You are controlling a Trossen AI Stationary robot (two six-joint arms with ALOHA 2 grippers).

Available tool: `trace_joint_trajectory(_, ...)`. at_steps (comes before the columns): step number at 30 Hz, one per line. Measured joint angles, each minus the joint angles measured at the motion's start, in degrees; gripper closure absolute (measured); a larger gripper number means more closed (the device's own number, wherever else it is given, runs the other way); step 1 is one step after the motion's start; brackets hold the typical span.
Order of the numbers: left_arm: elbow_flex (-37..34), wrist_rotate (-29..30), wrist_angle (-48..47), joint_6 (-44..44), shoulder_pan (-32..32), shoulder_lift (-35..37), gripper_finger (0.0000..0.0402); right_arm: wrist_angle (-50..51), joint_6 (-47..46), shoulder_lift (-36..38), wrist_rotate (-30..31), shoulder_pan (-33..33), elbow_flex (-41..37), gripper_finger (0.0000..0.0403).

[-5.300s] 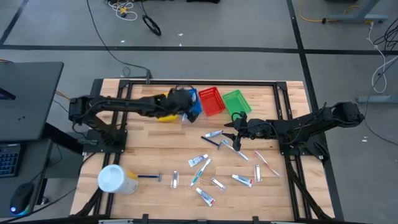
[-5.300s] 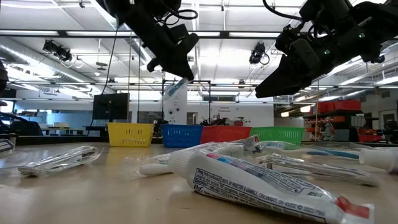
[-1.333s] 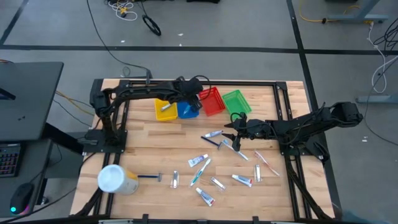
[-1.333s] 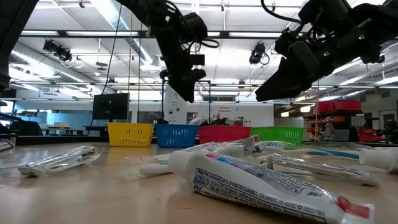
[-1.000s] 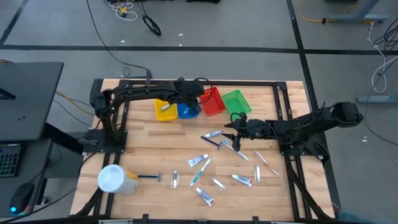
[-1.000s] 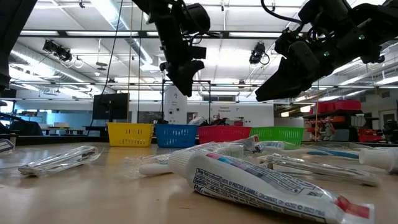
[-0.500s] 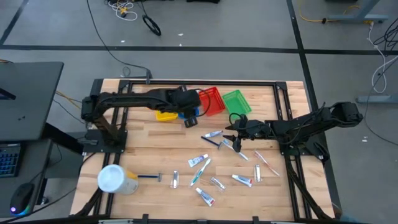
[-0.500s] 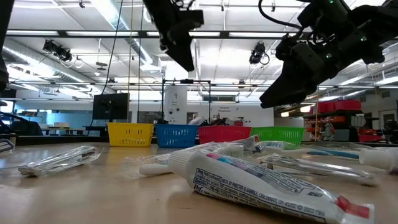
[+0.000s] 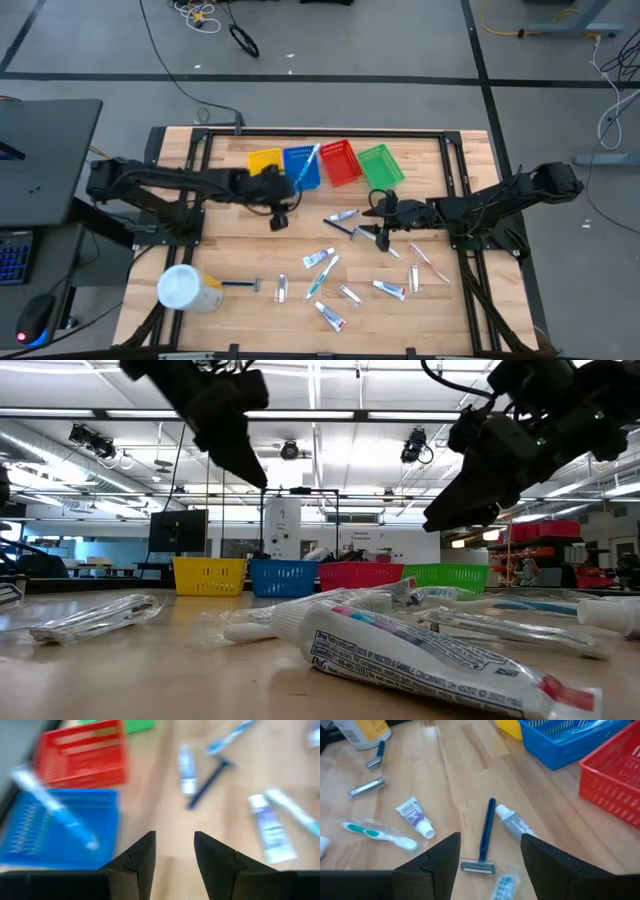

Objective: Pick & Place Travel size toiletries
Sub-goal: Put the top toothpaste into the red bin

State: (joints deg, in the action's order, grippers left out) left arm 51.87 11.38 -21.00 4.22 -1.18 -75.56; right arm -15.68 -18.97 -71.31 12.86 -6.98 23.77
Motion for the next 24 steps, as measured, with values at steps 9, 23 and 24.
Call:
trace_joint_trajectory(9, -13.0, -2.5, 21.8, 6.2, 6.4, 0.6, 0.0260, 0.0, 0.4, 0.0, 0.1, -0.2, 0.0, 0.0183)
trace_joint_trajectory(23, -21.7, 5.5, 41.6, 10.4, 13.4, 0.5, 0.0260, 0.0, 0.4, 0.0, 5.1, -0.2, 0.0, 0.0183)
trace_joint_trajectory(24, -22.0, 6.5, 41.8, 10.4, 13.8, 0.5, 0.0260, 0.0, 0.4, 0.0, 5.1, -0.2, 0.0, 0.0183)
